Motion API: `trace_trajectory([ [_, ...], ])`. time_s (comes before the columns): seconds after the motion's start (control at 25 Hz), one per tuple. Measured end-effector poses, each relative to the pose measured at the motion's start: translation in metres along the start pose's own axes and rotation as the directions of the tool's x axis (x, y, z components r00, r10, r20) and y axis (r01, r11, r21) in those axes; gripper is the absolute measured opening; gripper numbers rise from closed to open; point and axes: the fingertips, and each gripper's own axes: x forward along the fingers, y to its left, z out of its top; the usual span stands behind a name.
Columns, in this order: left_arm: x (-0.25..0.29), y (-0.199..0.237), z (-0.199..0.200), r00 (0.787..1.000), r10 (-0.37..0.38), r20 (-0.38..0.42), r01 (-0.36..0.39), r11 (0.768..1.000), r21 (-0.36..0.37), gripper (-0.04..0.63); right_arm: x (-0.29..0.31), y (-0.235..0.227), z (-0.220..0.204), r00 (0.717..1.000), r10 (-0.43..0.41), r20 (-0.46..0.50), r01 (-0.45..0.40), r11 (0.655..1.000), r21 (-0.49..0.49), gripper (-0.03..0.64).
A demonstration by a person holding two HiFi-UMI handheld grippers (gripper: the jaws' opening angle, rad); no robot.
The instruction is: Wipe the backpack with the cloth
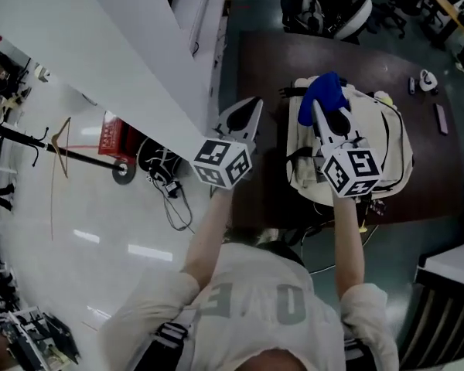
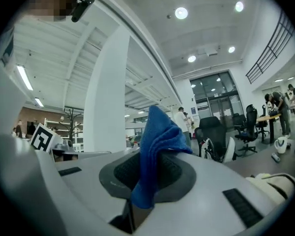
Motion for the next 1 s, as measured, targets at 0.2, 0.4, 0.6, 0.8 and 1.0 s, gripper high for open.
trace_trajectory([
  [0.2,0.014,0.022,0.004,0.992,-0.129,-0.011,0.129,0.992,0.001,0.005,0.013,0.027,-0.036,0.987,-0.143,-0.069,0.142,0.989,-0.029,0.049],
  [0.4,0.032,0.044,-0.01,0.959,-0.268,-0.096,0.269,0.963,-0.003,0.005,0.023,0.03,-0.058,0.944,-0.316,-0.096,0.316,0.949,-0.02,0.049],
  [0.6,0.032,0.058,-0.011,0.942,-0.318,-0.11,0.321,0.947,0.005,0.005,0.021,0.04,-0.057,0.895,-0.443,-0.056,0.442,0.896,-0.031,0.049],
  [0.8,0.027,0.051,-0.025,0.915,-0.384,-0.126,0.386,0.922,-0.005,0.005,0.022,0.063,-0.085,0.861,-0.499,-0.1,0.497,0.866,-0.05,0.049],
  [1.0,0.034,0.052,-0.048,0.87,-0.465,-0.166,0.466,0.884,-0.032,0.005,0.052,0.062,-0.143,0.807,-0.563,-0.176,0.569,0.822,-0.025,0.049],
])
